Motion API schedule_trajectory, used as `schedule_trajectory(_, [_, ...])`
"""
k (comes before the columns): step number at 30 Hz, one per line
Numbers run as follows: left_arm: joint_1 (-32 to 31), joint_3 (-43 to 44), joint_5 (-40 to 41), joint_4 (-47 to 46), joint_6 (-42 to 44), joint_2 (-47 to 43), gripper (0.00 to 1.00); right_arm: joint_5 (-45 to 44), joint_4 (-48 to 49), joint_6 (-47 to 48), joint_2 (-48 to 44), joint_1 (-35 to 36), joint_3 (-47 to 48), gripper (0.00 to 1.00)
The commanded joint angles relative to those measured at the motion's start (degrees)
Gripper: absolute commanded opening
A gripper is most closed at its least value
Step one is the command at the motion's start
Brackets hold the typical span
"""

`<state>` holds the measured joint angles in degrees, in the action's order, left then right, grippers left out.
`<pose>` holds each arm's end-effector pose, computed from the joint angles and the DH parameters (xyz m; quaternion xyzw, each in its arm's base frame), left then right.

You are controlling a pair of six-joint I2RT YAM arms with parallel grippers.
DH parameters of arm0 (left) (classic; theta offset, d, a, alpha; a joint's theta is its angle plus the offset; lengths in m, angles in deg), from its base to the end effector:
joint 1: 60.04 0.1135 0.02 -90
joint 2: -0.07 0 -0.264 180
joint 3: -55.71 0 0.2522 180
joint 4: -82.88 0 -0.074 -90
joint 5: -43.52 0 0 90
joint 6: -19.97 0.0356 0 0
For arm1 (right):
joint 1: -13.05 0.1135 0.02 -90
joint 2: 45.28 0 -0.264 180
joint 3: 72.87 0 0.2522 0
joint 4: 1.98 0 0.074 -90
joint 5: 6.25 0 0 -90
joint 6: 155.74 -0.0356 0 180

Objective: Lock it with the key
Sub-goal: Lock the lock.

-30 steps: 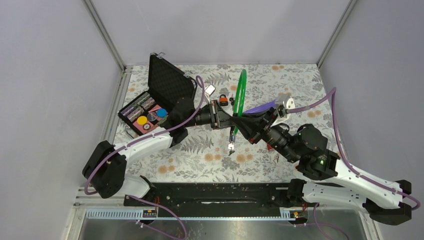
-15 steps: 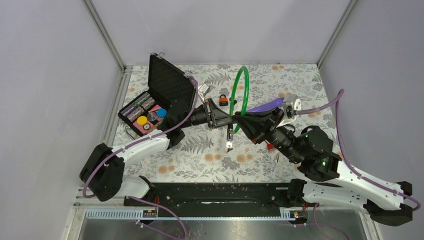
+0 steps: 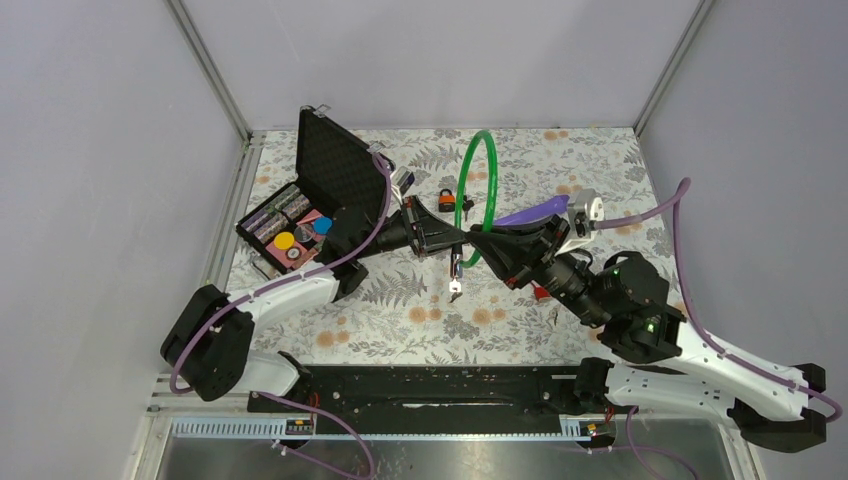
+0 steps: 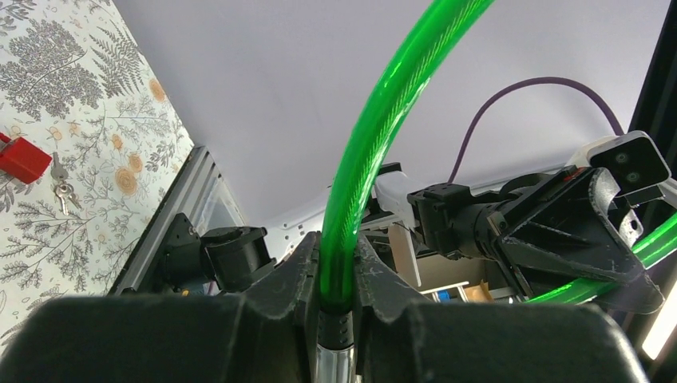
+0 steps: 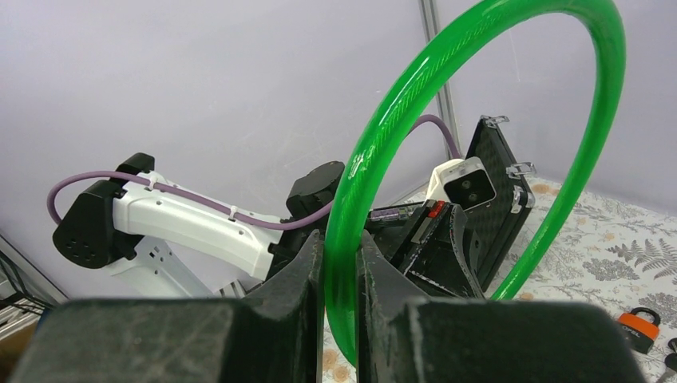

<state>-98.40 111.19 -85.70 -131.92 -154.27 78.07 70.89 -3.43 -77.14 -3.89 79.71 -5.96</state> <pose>0.2192 -0.2022 0.2967 0.0103 0.6461 -0.7445 0.1675 0.0662 0.1335 0.4410 -0.1675 0.5226 0.4777 0.6860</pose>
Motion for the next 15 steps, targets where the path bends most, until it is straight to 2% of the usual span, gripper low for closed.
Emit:
schedule_trajectory(1, [0.02, 2.29, -1.10, -6.28, -1.11, -3.23, 0.00, -4.10, -1.67, 1.35, 2.29, -0.29, 2.17, 0.00])
schedule_trajectory(7, [-0.13, 2.93, -1.50, -3.76, 0.32, -5.39, 0.00, -7.64, -2.97, 2.33, 6.78, -0.27, 4.39, 0.00])
schedule_trajectory(15, [-0.12, 3.80, -2.00, -3.49, -0.31, -8.35, 0.00, -18.13, -0.99, 3.25, 7.51, -0.30, 0.99, 0.00])
